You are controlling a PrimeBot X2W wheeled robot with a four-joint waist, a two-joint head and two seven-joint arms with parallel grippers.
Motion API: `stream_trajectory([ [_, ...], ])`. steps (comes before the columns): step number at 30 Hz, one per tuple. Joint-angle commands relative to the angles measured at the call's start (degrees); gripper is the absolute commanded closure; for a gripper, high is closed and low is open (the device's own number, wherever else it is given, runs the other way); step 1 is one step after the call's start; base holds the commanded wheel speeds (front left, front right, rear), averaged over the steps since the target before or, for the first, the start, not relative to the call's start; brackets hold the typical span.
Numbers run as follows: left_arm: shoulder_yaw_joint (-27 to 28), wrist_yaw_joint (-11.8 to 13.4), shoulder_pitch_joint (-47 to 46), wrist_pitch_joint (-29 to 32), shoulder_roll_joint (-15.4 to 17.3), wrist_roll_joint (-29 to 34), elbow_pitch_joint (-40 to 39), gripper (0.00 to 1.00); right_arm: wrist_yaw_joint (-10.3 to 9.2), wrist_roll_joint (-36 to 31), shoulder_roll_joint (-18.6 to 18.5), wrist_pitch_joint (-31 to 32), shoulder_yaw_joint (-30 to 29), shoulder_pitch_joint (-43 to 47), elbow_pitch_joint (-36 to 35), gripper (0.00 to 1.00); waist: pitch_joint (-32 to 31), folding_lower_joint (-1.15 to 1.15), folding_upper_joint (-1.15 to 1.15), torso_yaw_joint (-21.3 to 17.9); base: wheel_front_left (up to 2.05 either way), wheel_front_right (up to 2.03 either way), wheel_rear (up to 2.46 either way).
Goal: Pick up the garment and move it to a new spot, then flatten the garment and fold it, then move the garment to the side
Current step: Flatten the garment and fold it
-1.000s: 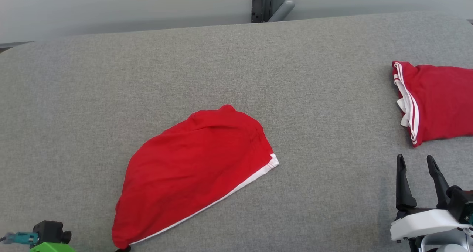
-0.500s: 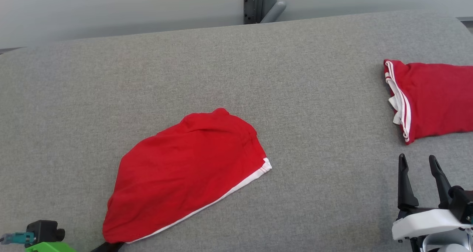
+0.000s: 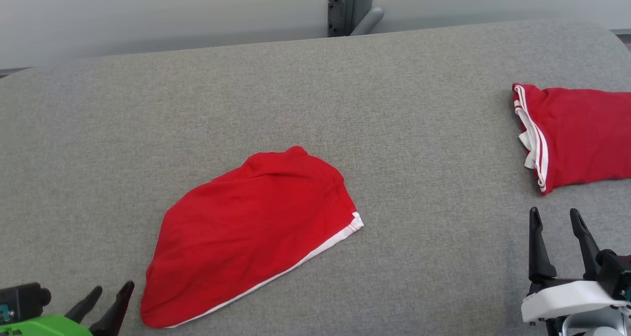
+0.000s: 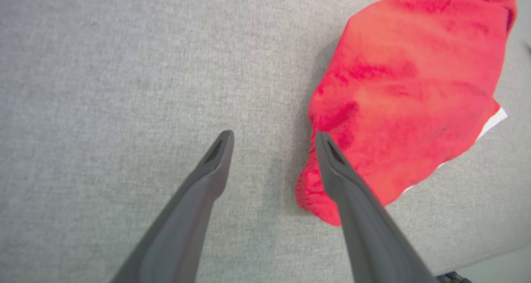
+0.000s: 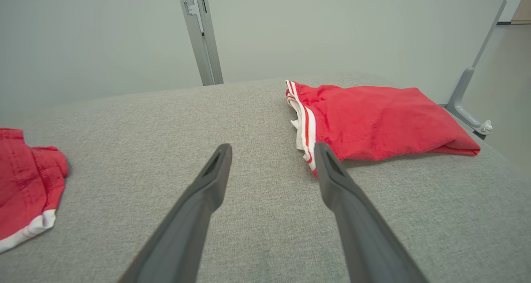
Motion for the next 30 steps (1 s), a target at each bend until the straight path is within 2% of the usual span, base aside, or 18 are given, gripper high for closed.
stream_trajectory([
  [1, 0.6, 1.2, -1.2, -1.7, -0.4, 1.5, -1.0, 0.0, 0.01, -0.2, -0.2, -0.1, 0.1, -0.4, -0.3, 0.0, -0.1, 0.0, 0.0, -0.4, 0.0, 0.0, 0.0],
  [5, -1.3, 2.2, -3.5, -4.6, -3.1, 6.5, -5.5, 0.0, 0.01, 0.1, -0.2, -0.1, 0.3, 0.0, -0.7, 0.0, -0.1, 0.0, 0.0, -1.2, 0.0, 0.0, 0.0],
  [9, -4.1, 2.5, -7.3, -2.9, -4.9, 10.4, -5.1, 0.0, 0.01, 0.2, -0.2, -0.1, 0.8, -0.1, -0.5, 0.0, 0.3, 0.0, 0.0, -2.0, 0.0, 0.0, 0.0],
  [11, -5.4, 1.9, -9.4, -2.1, -6.5, 11.0, -4.2, 0.0, 0.01, 0.3, -0.2, -0.1, 0.8, -0.6, -0.5, 0.0, 0.5, 0.0, 0.0, -2.3, 0.0, 0.0, 0.0],
  [19, -9.0, -1.4, -16.1, 3.8, -10.4, 11.4, 5.9, 0.0, 0.01, 0.7, -0.2, -0.1, 1.2, -1.2, -0.3, 0.0, 0.9, 0.0, 0.0, -4.2, 0.0, 0.0, 0.0],
  [23, -9.3, -2.3, -18.1, 3.0, -12.0, 12.1, 11.4, 0.0, 0.01, 0.9, -0.2, -0.1, 1.2, -1.2, -0.2, 0.0, 0.8, 0.0, 0.0, -5.2, 0.0, 0.0, 0.0],
  [30, -9.3, -4.0, -19.3, 1.0, -13.3, 12.6, 15.8, 0.0, 0.01, 0.9, -0.1, -0.1, 0.5, -0.3, -0.3, 0.0, 0.3, 0.0, 0.0, -5.7, 0.0, 0.0, 0.0],
])
